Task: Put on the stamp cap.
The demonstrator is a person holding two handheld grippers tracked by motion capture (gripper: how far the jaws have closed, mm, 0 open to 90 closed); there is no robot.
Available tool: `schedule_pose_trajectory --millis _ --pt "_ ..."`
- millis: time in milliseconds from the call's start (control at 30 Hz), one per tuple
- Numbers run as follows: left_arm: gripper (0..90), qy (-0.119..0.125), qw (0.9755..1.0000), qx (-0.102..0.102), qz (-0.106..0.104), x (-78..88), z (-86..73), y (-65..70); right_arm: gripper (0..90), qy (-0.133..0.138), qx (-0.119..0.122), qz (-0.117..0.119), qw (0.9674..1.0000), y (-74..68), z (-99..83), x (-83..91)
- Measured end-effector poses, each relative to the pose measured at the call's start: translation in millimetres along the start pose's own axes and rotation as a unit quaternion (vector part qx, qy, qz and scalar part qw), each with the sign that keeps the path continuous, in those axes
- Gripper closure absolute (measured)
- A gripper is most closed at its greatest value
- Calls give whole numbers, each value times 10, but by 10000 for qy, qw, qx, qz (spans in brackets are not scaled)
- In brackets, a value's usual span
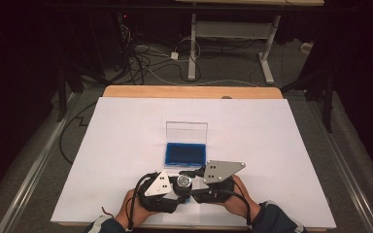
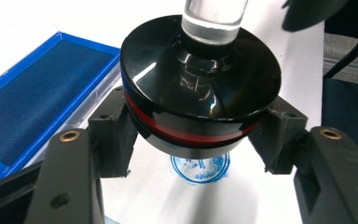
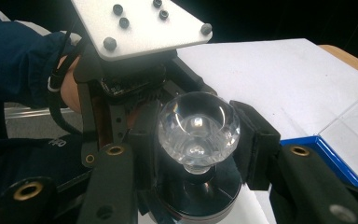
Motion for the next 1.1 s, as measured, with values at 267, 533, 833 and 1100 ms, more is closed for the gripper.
schedule_pose_trajectory --millis 267,533,833,1100 --pt "369 78 9999 -24 69 24 12 -3 571 158 -120 54 9998 28 -3 20" --pt "370 145 9999 40 1 30 14 -1 572 294 -152 78 9994 32 -12 22" --pt "369 63 10000 4 0 29 14 -8 573 287 -119 89 9995 21 -22 13" --pt "370 -116 9998 -177 24 17 14 1 573 166 -201 201 9995 30 -46 -3"
Point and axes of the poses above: each handheld gripper's, and its own axes: x roughly backward along the jaws, z roughly out of its top, y roughly to its right, the point moved 5 cm from there along -x, roughly forward along the jaws, and after that the axes turned 5 degrees about z, right-handed, at the moved point
